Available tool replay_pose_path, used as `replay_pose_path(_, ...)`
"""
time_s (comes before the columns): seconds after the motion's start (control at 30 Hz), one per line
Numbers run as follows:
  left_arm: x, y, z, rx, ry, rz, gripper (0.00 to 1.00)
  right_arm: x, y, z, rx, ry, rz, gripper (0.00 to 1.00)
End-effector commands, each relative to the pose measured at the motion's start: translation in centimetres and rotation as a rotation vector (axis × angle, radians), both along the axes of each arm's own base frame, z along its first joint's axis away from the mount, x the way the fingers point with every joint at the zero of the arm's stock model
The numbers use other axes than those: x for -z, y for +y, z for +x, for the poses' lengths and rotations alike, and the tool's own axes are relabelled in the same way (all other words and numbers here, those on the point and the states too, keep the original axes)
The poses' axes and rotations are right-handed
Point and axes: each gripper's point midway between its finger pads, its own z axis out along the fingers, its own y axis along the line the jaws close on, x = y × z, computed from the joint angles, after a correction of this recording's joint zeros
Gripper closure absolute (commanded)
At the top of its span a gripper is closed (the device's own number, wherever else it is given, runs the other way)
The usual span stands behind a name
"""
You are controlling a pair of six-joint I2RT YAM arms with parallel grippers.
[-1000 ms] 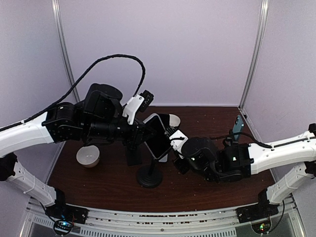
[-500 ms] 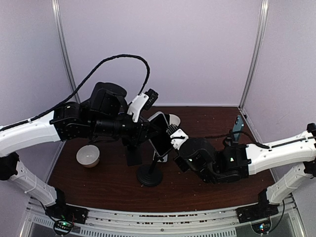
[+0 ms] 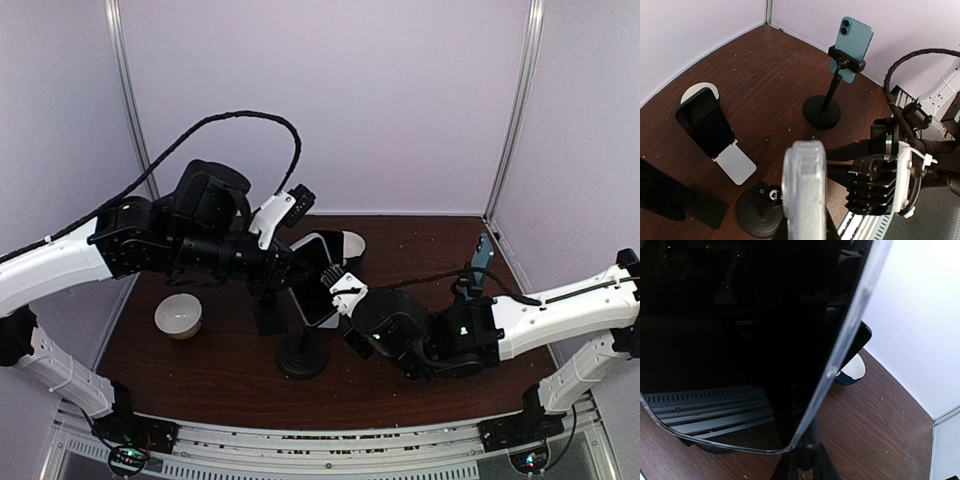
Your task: Place the phone on the phone stand
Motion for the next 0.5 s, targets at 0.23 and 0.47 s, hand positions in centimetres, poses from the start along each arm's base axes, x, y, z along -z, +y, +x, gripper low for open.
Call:
replay_pose_path(0.23,15.9,5.2,-3.2,0.021,0.247,0.476,1.00,-13.1,8.3,-5.2,-0.289,0.013,0.555,1.00)
replay_pose_path(0.47,17.7,4.5,-3.3,0.037,0.277,0.475,1.00,-13.6,8.5,-5.9,-0.357,0.034,0.618,1.00)
